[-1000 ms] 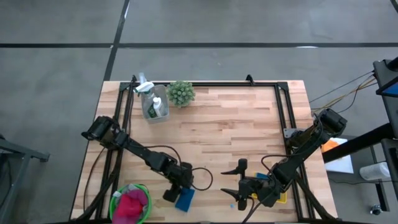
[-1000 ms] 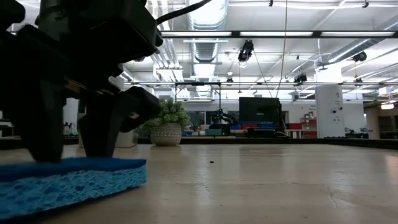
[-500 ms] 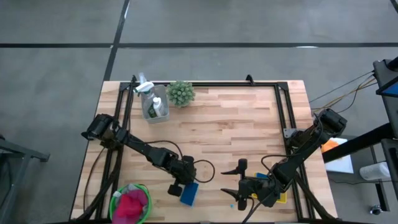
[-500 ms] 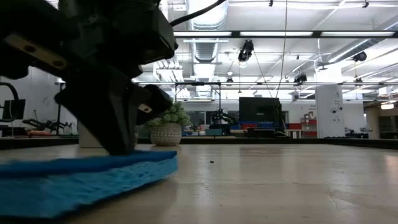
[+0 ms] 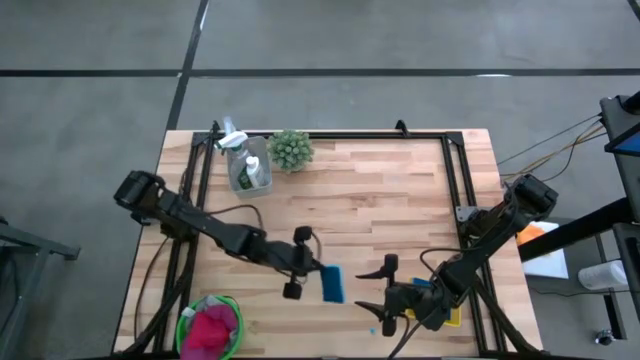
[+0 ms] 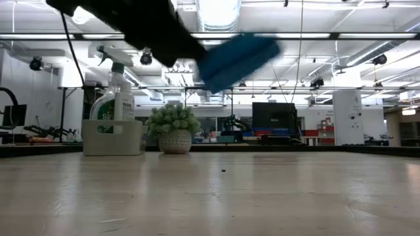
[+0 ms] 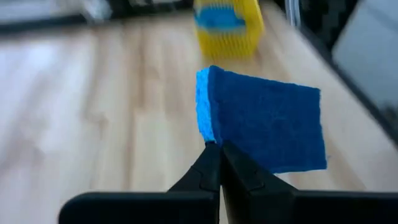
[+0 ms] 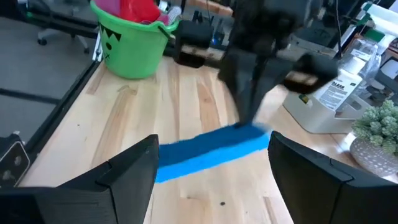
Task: Pick & Place Kitchen Items
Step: Put the blue sponge into the yellow bin
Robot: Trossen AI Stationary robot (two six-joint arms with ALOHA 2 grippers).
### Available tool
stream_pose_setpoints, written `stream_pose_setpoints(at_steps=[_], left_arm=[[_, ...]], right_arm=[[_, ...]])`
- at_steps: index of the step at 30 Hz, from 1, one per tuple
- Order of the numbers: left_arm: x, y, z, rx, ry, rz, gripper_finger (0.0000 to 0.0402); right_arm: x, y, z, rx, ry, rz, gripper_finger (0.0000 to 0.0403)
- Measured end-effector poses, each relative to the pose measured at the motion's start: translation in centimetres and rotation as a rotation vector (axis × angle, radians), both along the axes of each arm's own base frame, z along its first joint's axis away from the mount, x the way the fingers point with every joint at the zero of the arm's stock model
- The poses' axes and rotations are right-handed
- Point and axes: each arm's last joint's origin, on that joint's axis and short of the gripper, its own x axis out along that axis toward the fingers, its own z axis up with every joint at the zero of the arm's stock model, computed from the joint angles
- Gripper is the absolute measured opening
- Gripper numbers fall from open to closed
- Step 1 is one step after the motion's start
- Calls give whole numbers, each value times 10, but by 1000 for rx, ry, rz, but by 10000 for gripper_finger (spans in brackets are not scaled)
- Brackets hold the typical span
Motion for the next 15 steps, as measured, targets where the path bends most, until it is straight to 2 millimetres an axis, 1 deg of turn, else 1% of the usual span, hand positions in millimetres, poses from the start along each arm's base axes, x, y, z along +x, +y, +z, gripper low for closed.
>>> stream_pose_setpoints(at_steps=[3, 8, 12, 15], left_arm=[[-10, 7, 5, -9, -146, 57, 0], [-31, 21, 8, -24, -342, 197, 0], [-44, 29, 7, -42, -446, 285, 0], [-47, 32, 6, -54, -482, 296, 0]], right_arm=[[-1, -7, -9, 35, -60, -7, 295], [-5, -26, -22, 100, -177, -36, 295], [-6, -37, -25, 154, -240, -61, 295], [-4, -40, -25, 157, -246, -75, 295]])
